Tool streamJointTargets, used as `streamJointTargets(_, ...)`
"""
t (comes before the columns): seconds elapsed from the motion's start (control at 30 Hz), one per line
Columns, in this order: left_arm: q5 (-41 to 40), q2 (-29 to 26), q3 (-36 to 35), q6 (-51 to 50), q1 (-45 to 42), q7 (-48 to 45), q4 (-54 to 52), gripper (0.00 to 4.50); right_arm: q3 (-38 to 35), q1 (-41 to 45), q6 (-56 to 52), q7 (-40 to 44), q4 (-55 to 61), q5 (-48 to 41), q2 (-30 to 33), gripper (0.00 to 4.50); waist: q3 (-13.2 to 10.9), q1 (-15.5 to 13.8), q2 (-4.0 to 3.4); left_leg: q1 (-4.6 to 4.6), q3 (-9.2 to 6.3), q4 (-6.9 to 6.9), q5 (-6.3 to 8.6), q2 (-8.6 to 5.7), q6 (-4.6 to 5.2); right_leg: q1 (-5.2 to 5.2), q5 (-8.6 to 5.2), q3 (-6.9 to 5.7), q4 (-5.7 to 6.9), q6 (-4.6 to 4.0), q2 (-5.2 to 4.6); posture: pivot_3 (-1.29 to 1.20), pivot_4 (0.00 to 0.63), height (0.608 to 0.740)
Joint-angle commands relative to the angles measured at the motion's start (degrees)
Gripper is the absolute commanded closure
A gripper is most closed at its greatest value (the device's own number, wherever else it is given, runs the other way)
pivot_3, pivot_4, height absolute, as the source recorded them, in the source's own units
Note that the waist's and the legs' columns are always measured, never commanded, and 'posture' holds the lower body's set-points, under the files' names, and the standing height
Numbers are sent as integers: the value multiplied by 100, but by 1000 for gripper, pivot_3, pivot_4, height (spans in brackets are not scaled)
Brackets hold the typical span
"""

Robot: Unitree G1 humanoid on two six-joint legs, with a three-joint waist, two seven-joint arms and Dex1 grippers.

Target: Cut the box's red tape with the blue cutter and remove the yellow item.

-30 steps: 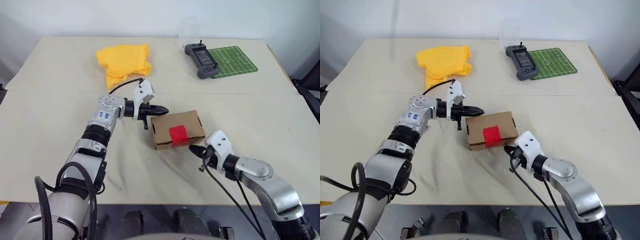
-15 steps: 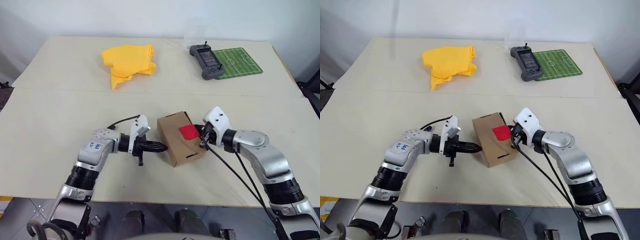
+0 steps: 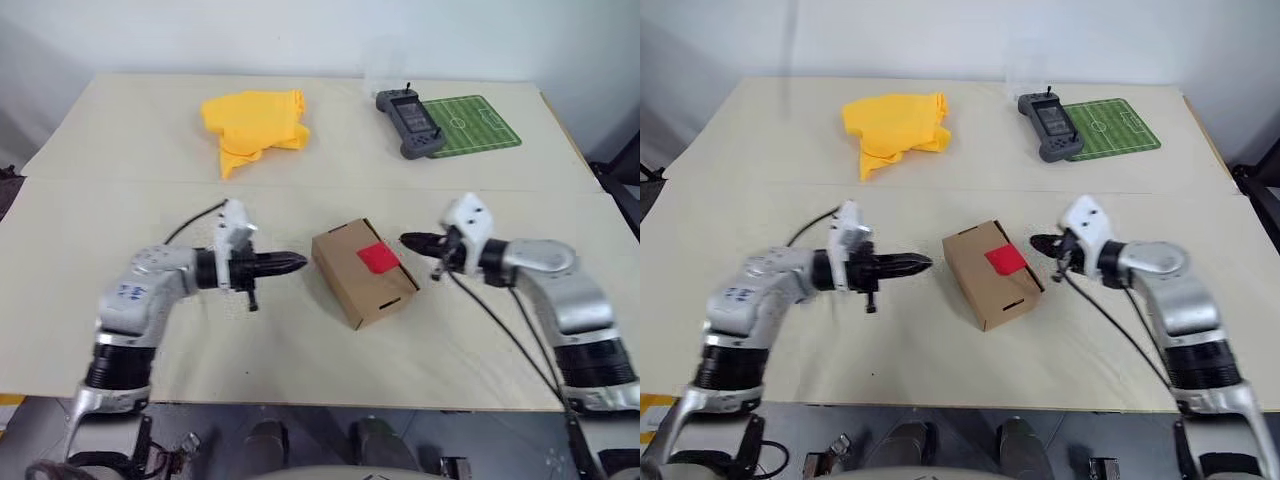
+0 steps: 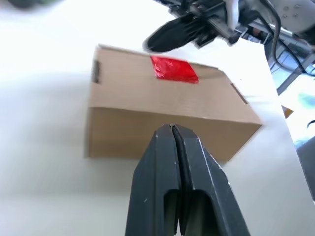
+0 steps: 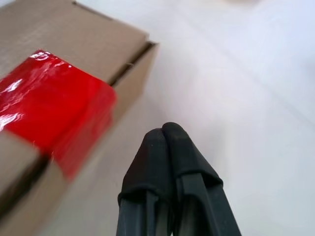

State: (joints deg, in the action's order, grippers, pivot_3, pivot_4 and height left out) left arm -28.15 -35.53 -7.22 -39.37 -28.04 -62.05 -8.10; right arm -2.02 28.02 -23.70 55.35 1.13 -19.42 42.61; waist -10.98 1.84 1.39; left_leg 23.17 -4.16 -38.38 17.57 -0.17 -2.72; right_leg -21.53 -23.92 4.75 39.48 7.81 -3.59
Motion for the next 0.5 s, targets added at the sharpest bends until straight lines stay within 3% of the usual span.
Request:
streamJointTargets(0.03, -508, -452, -727, -108, 362, -136, -332, 3603, -503, -260, 193, 692, 375, -585, 263, 3269, 0, 12, 0, -3, 1, 9, 0, 3, 0, 1, 0, 1, -5, 0, 0, 0, 150, 740)
streamJointTargets(0.2, -291, -1149, -2862, 744, 2365, -295, 368, 2112, -1182, -1017, 490, 1264, 1229, -1434, 251, 1601, 0, 151, -1, -12, 4, 30, 1, 15, 2, -1, 0, -9, -7, -1, 1, 0, 150, 740)
streamJointTargets(0.37, -109, -1190, -4320, 1581, 4184, -453, 1270, 581, -1131, -1424, 536, 1254, 2124, -2066, -143, 0, 0, 137, -1, -12, 2, 40, 4, 17, 4, 6, 3, -38, -45, -8, -17, 0, 150, 740)
streamJointTargets(0.43, -86, -1126, -4637, 1764, 4738, -468, 1326, 31, -1070, -1458, 537, 1176, 2278, -2157, -271, 0, 1, 125, 3, -11, 0, 38, 4, 8, 5, 9, 7, -60, -51, -9, -42, 0, 150, 740)
streamJointTargets(0.5, -128, -1101, -4773, 1876, 5021, -427, 1333, 31, -1028, -1501, 796, 1244, 2323, -2043, -335, 0, 2, 38, 4, -13, -1, 37, 5, -5, 12, 18, 12, -116, -59, -6, -84, 0, 150, 740)
